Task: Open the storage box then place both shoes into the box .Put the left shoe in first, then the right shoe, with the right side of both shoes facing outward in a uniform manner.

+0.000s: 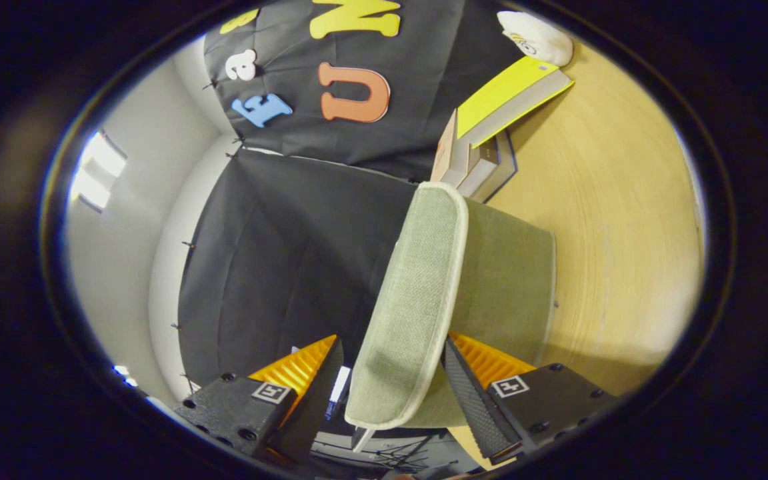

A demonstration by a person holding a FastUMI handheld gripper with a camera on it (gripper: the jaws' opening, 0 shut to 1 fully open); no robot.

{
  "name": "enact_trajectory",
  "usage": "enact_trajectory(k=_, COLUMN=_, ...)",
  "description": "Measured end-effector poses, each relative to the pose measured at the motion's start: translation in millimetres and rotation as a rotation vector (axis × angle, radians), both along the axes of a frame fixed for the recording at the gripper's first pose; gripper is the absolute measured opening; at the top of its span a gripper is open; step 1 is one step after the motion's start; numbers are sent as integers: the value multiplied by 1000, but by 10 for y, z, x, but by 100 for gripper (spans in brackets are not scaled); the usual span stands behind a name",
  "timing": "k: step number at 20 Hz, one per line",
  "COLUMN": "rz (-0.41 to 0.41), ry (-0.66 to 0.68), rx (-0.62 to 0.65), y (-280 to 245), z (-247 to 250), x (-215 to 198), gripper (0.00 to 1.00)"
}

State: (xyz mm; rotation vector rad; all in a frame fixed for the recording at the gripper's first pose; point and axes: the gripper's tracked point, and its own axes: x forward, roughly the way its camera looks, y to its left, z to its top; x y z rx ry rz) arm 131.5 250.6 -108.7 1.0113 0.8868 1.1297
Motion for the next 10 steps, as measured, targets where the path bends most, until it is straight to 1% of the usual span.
enact_trajectory(k=2, rz=-10, ry=-21, rx=12, y=-35, z=120, x=8, gripper=82)
enact_trajectory(k=4, rz=-29, ry=-42, rx=18, y=-93, z=278, x=3, gripper=61)
enact_trajectory(k=6, rz=-49, ry=-95, rx=-30, y=-133, z=349, x=-13, gripper=40)
enact_trajectory(k=7, rz=-71, ry=-113, rx=-70, y=-114, z=339, x=23, gripper=30)
enact_trajectory(k=8, rz=-76, ry=-120, rx=-88, y=-129, z=390, x=7, gripper=20)
enact_trajectory(k=10, rz=-84, ry=-106, rx=-90, y=-91, z=504, x=-25, gripper=11)
